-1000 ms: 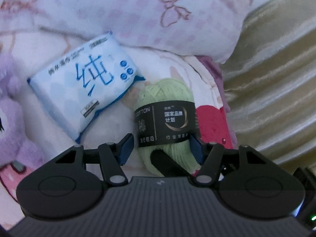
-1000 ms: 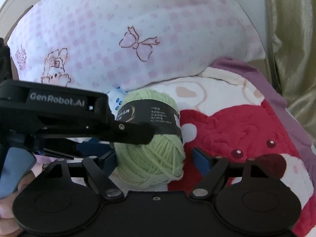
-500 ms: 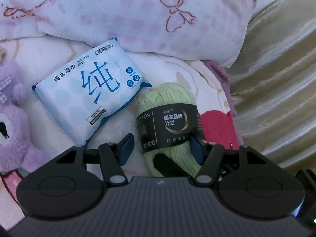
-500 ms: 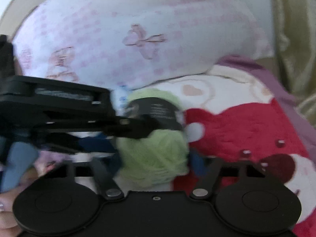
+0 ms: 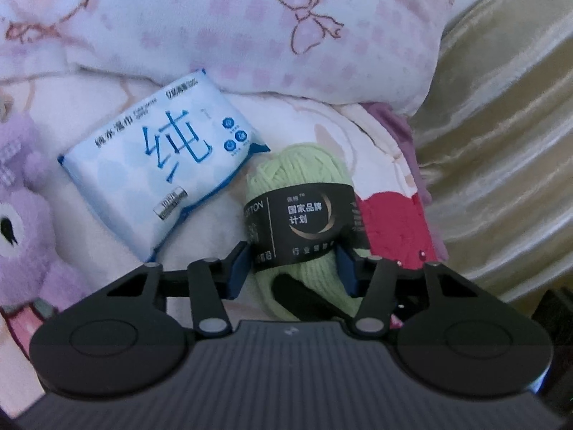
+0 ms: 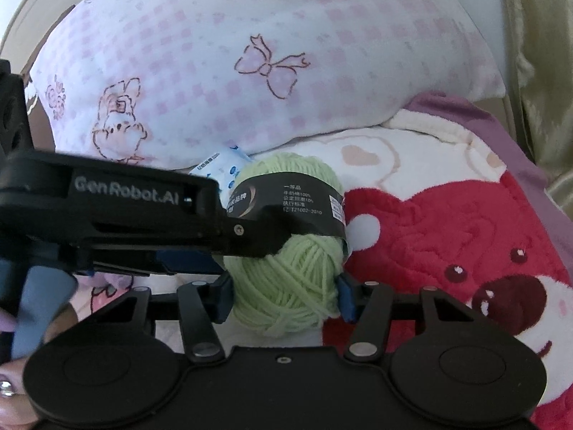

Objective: Organize objects
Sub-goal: 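Lift the yarn ball with the left gripper and carry it toward the pink box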

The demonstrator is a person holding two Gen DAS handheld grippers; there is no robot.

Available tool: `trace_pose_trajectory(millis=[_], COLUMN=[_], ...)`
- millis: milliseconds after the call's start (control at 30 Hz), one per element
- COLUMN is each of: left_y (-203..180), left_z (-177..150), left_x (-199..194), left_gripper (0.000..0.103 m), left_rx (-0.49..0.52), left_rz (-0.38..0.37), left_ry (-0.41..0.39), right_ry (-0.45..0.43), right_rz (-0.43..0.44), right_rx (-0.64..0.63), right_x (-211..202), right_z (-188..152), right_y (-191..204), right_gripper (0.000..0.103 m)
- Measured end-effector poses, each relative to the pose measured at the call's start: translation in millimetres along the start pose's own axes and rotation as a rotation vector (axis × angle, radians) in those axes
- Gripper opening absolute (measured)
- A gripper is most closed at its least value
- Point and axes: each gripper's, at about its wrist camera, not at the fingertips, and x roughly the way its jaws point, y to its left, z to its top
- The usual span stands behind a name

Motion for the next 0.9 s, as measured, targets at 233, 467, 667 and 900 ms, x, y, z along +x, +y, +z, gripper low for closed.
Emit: trace_pose_trajectory(millis=[233,467,667,900], left_y=[-14,-14,-10,4], left_z=[-10,-16,-21,-28], left_x=[-13,-20,-36,-63], left_gripper=[0.044,0.042,0.041,0.041], left_rx=[0.046,0.054,0.033,-0.015], left_rz=[0.012,0.037,0.007,-0.024], left_ry=[-0.016,-0.007,-0.019,-0.029], right_ry=[-0.001,0.006,-0.035,-0.037], right_rz=[0.013,-0.031,-0.046,-0.003], right_rx=[0.009,-0.034,-0.046,-0.076], right_x=[-8,-9,-19,-31], right_z=[0,-2,-4,-9], right_y=[1,16,27,51], right_gripper=[0.06,0.06,0.059,0.058])
